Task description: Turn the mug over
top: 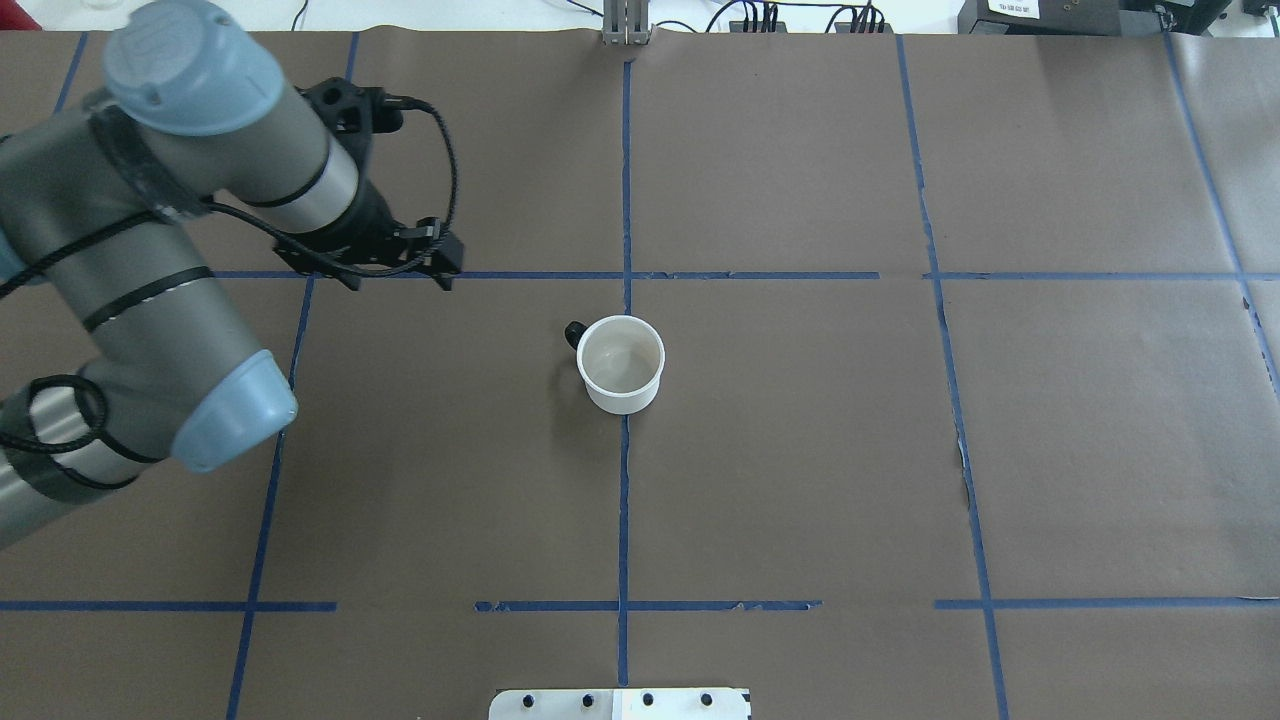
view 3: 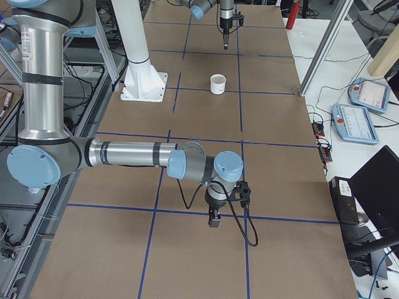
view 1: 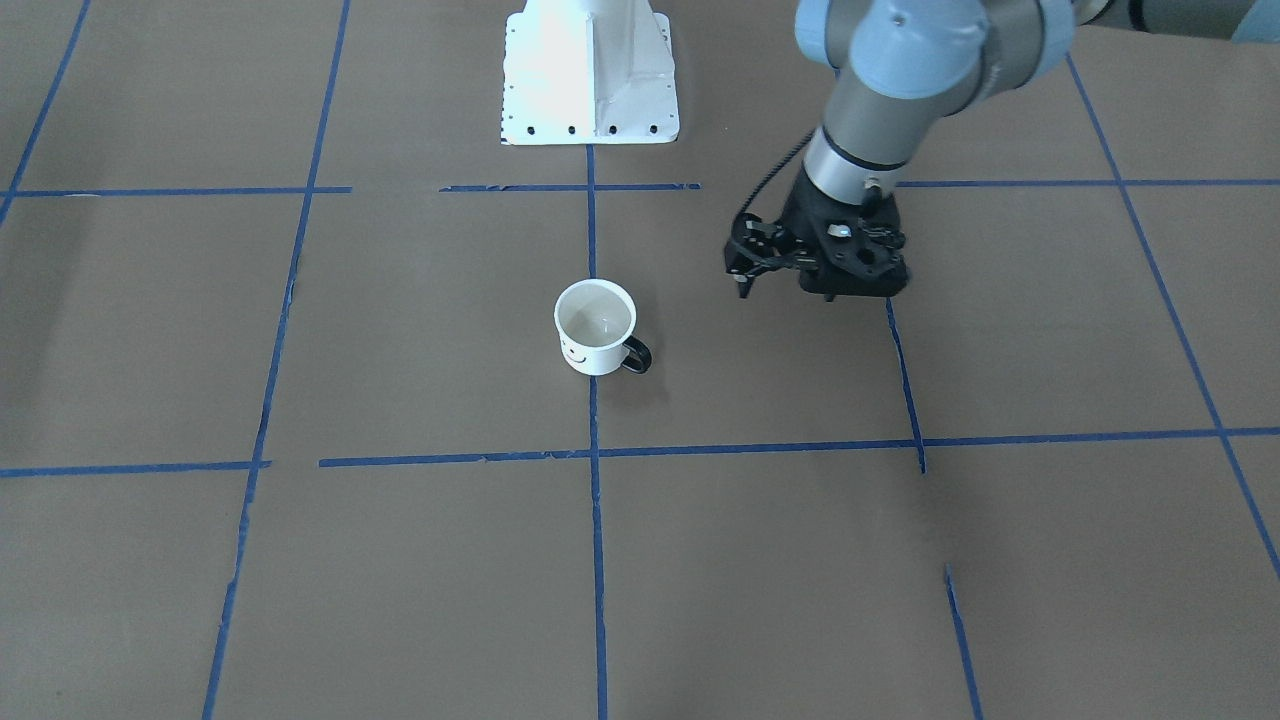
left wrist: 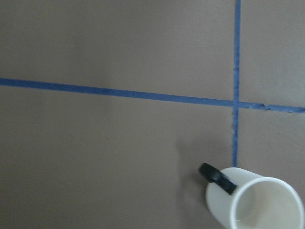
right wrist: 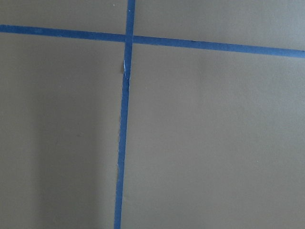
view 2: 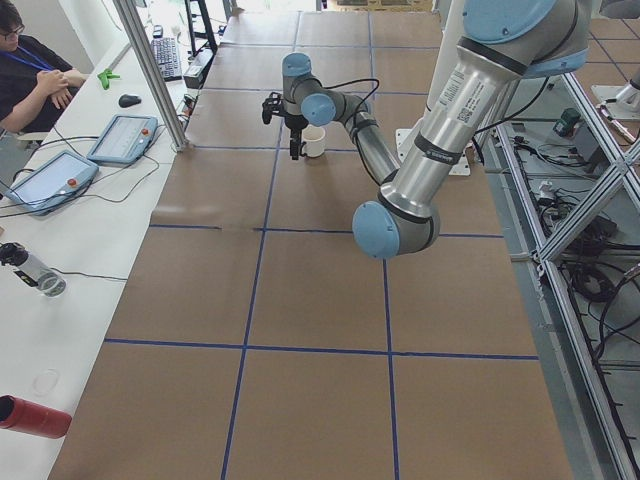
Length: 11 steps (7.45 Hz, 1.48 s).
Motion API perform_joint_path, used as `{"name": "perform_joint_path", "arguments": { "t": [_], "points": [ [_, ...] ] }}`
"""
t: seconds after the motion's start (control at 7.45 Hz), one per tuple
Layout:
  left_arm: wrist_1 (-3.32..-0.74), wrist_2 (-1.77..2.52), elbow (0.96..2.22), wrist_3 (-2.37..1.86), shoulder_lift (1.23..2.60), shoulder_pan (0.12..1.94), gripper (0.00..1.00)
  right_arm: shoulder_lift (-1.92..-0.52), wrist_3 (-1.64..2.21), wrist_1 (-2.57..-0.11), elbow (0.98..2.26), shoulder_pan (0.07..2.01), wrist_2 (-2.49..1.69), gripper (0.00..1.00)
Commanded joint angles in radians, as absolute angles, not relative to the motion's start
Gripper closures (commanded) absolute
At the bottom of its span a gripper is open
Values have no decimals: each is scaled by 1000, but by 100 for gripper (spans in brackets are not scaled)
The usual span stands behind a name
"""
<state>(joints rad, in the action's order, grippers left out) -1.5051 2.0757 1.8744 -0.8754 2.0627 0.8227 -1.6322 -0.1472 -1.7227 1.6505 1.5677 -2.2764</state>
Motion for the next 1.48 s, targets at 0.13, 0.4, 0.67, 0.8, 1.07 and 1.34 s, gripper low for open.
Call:
{"name": "perform_joint_path", "arguments": {
  "t": [0.13, 0.4, 0.67, 0.8, 1.07, 1.34],
  "points": [
    [-1512, 2155, 1888, -323, 1759, 1145, 0, -1632, -147, -1723, 1651, 1568, -2276, 0],
    [-1531, 2241, 1809, -90, 1624, 1367, 0, -1632, -147, -1723, 1651, 1568, -2276, 0],
    [-1597, 2313, 1693, 126, 1554, 1483, 0, -1632, -147, -1723, 1651, 1568, -2276, 0],
    [-1598, 2372, 1689, 133, 1525, 1494, 0, -1632, -147, -1723, 1651, 1568, -2276, 0],
    [-1595, 2388, 1687, 126, 1514, 1494, 0, -1632, -147, -1723, 1651, 1568, -2276, 0],
    [-1597, 2381, 1686, 126, 1513, 1494, 0, -1632, -147, -1723, 1651, 1568, -2276, 0]
  ]
}}
